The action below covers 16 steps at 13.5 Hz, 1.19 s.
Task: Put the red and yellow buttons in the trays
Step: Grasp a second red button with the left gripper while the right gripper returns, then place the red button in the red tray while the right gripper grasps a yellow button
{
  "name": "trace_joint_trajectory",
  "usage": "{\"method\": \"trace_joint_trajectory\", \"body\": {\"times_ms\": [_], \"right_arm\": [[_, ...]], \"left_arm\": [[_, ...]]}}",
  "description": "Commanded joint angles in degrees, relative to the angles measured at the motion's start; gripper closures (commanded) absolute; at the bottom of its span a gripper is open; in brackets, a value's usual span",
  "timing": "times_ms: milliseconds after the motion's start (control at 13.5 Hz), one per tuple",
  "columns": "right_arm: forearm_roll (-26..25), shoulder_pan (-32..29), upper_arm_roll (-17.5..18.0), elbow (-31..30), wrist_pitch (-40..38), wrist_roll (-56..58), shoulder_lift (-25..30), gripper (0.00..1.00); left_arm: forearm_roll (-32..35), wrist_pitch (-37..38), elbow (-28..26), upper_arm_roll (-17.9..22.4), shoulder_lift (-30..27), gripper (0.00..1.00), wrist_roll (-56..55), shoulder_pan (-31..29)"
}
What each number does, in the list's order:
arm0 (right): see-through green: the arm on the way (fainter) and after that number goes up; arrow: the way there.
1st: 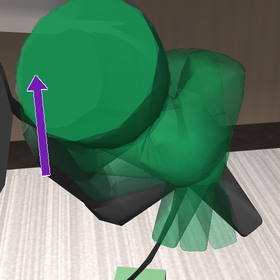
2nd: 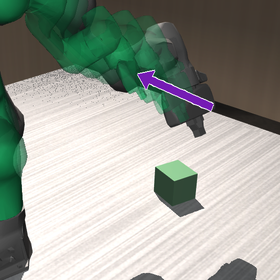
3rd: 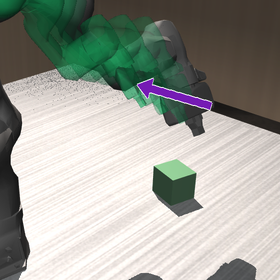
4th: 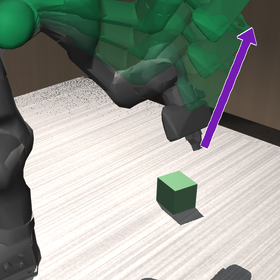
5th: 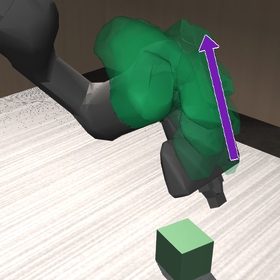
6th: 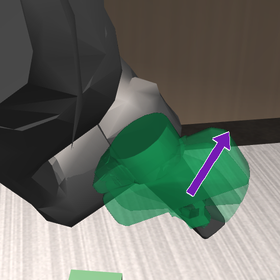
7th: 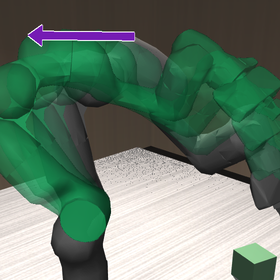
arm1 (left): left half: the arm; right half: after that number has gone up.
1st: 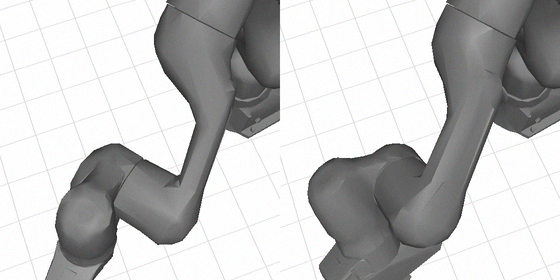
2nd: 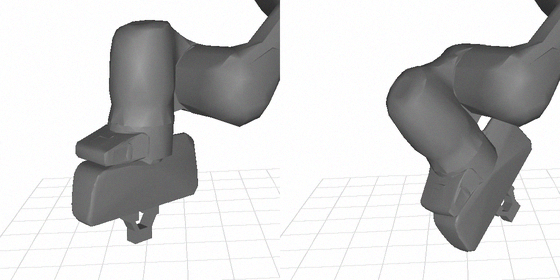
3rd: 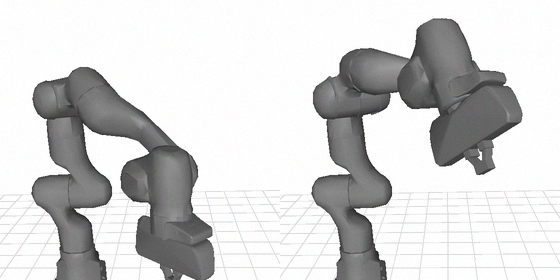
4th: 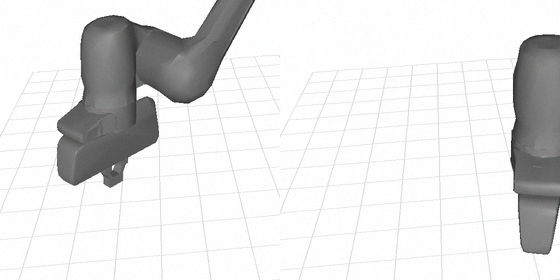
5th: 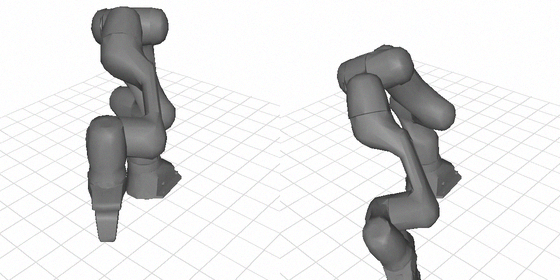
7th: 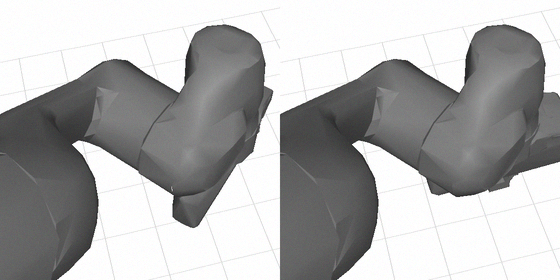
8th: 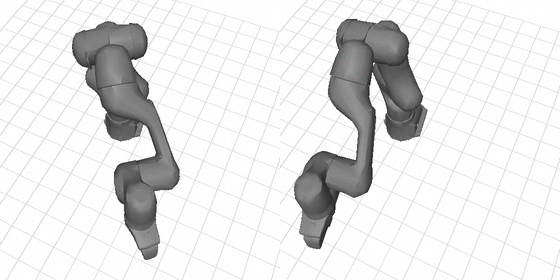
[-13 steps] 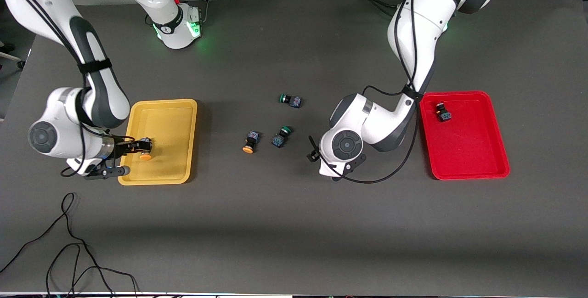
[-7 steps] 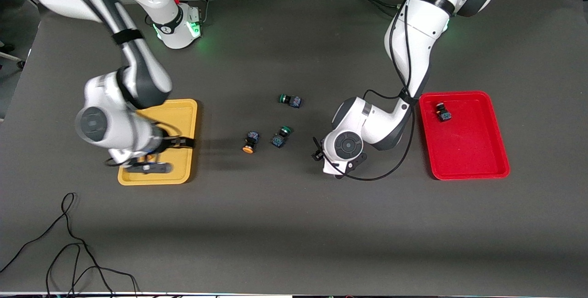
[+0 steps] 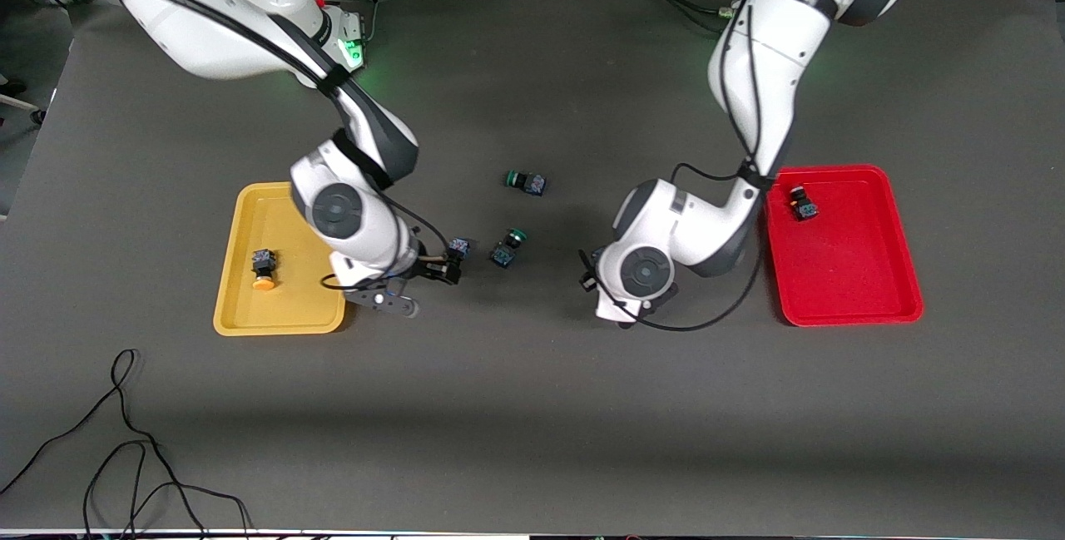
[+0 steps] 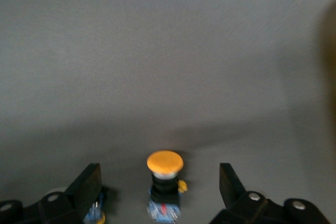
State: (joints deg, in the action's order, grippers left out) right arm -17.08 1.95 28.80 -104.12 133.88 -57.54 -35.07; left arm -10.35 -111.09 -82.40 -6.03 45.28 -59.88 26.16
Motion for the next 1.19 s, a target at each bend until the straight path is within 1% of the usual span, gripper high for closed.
{"method": "trace_joint_trajectory", "body": {"times_ms": [0, 149, 223, 297, 371, 446, 594, 669, 743, 817, 891, 966, 1040, 1114], "right_arm": [[-7.8, 0.2, 1.5, 2.6, 1.9, -10.5, -5.5, 0.00], [-8.5, 0.4, 1.7, 2.3, 3.2, -12.0, -6.9, 0.00], [-8.5, 0.6, 2.3, 2.1, 3.2, -12.1, -7.0, 0.00], [-8.5, 0.6, 2.7, 1.7, 3.1, -12.5, -7.0, 0.00], [-8.5, 0.7, 2.8, 0.8, 3.1, -12.6, -7.0, 0.00], [-8.5, 0.6, 3.1, 0.1, 3.1, -12.5, -7.0, 0.00], [-8.5, 0.5, 3.5, -1.1, 3.1, -12.5, -6.9, 0.00], [-8.5, 0.4, 3.5, -1.4, 3.1, -12.4, -6.9, 0.01], [-8.5, 0.4, 3.5, -1.9, 3.1, -12.3, -6.9, 0.07], [-8.5, 0.3, 3.5, -2.0, 3.0, -12.1, -6.9, 0.27], [-8.5, 0.2, 3.5, -2.3, 2.7, -12.0, -6.9, 0.52], [-8.6, 0.0, 3.5, -2.3, 2.5, -11.7, -6.7, 0.74], [-8.5, -0.1, 3.5, -2.3, 2.4, -11.4, -6.2, 0.85], [-8.5, -0.2, 3.5, -2.1, 2.4, -11.0, -5.8, 0.92]], "left_arm": [[0.9, 8.9, -1.3, 0.5, -7.4, 1.00, 6.5, -2.9], [5.7, 14.9, -3.4, 0.5, -12.1, 1.00, 11.0, -5.9], [5.7, 17.4, -4.9, 0.4, -14.2, 1.00, 14.8, -8.6], [6.3, 19.4, -6.8, 0.4, -16.1, 1.00, 18.7, -11.1], [7.7, 19.3, -10.8, 0.6, -19.1, 1.00, 22.4, -12.4], [11.9, 16.9, -17.0, 0.5, -22.8, 1.00, 25.6, -14.5], [15.7, 6.3, -31.5, 0.6, -30.0, 1.00, 30.1, -17.4], [17.6, 1.2, -36.6, 0.6, -31.4, 1.00, 32.4, -19.9], [19.9, -3.9, -40.5, 0.6, -31.3, 1.00, 34.6, -22.8], [21.3, -9.4, -43.9, 0.6, -31.1, 1.00, 37.4, -25.5], [21.6, -14.0, -46.2, 0.6, -30.6, 1.00, 41.4, -28.7], [21.6, -17.0, -47.3, 0.6, -29.5, 1.00, 46.3, -31.7], [21.6, -18.5, -47.3, 0.6, -28.2, 1.00, 49.5, -33.4], [21.7, -19.8, -47.3, 0.6, -27.5, 1.00, 51.2, -34.8]]}}
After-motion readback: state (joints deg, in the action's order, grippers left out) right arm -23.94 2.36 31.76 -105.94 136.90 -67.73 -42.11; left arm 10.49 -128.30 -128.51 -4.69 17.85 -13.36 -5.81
